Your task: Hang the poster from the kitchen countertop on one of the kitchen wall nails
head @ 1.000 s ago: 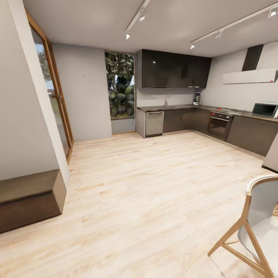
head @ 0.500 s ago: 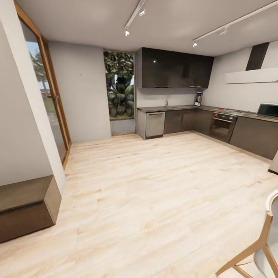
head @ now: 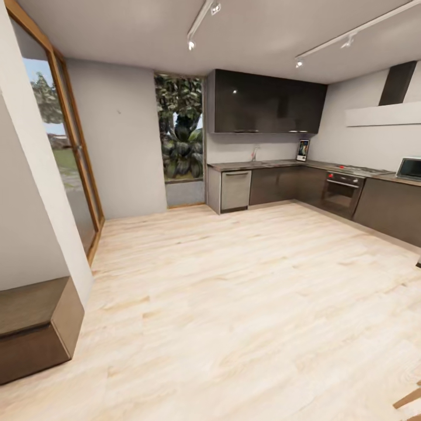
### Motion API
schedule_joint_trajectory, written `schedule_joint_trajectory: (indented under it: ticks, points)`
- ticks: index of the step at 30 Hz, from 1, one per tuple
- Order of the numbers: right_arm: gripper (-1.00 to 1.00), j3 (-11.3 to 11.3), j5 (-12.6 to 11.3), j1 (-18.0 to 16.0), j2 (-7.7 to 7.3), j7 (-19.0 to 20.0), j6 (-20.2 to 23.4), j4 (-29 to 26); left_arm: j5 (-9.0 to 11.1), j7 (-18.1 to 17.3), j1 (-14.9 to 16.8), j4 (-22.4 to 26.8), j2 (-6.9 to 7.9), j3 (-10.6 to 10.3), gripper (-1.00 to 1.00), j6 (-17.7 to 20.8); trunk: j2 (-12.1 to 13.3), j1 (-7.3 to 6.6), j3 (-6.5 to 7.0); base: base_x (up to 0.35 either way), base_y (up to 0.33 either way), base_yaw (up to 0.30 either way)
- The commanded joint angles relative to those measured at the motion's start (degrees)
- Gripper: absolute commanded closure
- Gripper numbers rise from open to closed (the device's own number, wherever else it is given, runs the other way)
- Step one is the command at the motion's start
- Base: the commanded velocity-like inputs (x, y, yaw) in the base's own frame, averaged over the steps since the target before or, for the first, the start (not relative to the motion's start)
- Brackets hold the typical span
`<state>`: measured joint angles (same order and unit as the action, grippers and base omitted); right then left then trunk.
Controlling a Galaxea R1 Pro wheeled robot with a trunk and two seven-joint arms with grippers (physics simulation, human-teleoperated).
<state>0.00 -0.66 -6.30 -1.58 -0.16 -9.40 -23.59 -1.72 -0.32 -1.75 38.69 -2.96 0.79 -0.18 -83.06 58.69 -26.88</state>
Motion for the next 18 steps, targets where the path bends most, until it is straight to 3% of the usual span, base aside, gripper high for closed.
schedule_joint_trajectory:
  ticks: [1, 14, 18]
  points:
    - [-1.00, 0.00, -0.06, -0.03, 0.00, -0.02, -0.18, 0.04, -0.19, -0.03, -0.01, 0.09, -0.03, 0.08, -1.00, -0.02, -0.02, 0.04, -0.05, 0.337, 0.000, 0.000]
    - [-1.00, 0.09, 0.19, -0.03, 0.00, -0.02, -0.18, 0.04, -0.18, -0.03, -0.01, 0.08, -0.03, 0.09, -1.00, 0.00, -0.02, 0.04, -0.05, 0.336, 0.000, -0.002]
    - [-1.00, 0.11, 0.21, -0.03, 0.00, -0.02, -0.18, 0.04, -0.17, -0.03, -0.01, 0.11, -0.03, 0.09, -1.00, -0.02, -0.02, 0.04, -0.05, 0.336, 0.000, -0.140]
